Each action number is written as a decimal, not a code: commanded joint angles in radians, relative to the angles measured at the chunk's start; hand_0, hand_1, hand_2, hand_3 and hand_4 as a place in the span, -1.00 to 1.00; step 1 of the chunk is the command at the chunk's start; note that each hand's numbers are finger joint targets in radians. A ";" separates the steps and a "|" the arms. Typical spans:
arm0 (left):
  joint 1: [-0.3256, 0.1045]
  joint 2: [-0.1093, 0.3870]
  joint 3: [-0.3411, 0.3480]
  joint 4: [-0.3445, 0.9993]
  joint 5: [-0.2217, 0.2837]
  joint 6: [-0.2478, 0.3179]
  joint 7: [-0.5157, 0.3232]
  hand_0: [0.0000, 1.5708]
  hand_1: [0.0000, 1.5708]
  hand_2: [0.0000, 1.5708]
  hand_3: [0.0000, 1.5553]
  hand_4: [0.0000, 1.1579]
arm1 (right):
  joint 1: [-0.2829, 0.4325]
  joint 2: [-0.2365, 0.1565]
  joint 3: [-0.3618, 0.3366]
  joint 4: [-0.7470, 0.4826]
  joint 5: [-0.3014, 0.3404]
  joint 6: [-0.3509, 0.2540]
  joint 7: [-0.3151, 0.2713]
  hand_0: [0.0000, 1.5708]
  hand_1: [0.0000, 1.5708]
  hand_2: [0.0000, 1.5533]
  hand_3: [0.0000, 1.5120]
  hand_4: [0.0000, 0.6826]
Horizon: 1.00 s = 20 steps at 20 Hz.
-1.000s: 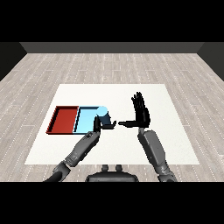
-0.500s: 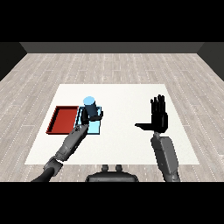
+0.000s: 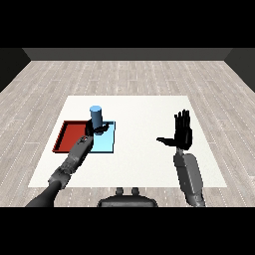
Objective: Pick the blue can and put it in the blue box
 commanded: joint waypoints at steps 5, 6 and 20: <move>-0.081 -0.050 0.040 0.323 -0.026 0.021 0.072 0.97 0.97 0.81 0.46 0.60 | 0.013 0.030 -0.001 0.043 0.012 -0.002 -0.035 -1.00 -1.00 -1.00 -1.00 -1.00; -0.048 -0.030 -0.006 0.342 -0.074 0.049 0.080 0.92 0.92 0.78 0.52 0.55 | -0.051 0.034 -0.001 0.109 0.021 -0.015 -0.020 -1.00 -1.00 -1.00 -1.00 -1.00; -0.027 -0.027 -0.059 0.468 -0.161 -0.023 0.133 -1.00 -1.00 -1.00 -1.00 -0.83 | 0.006 -0.008 -0.032 0.055 -0.025 0.075 -0.021 -1.00 -1.00 -1.00 -1.00 -1.00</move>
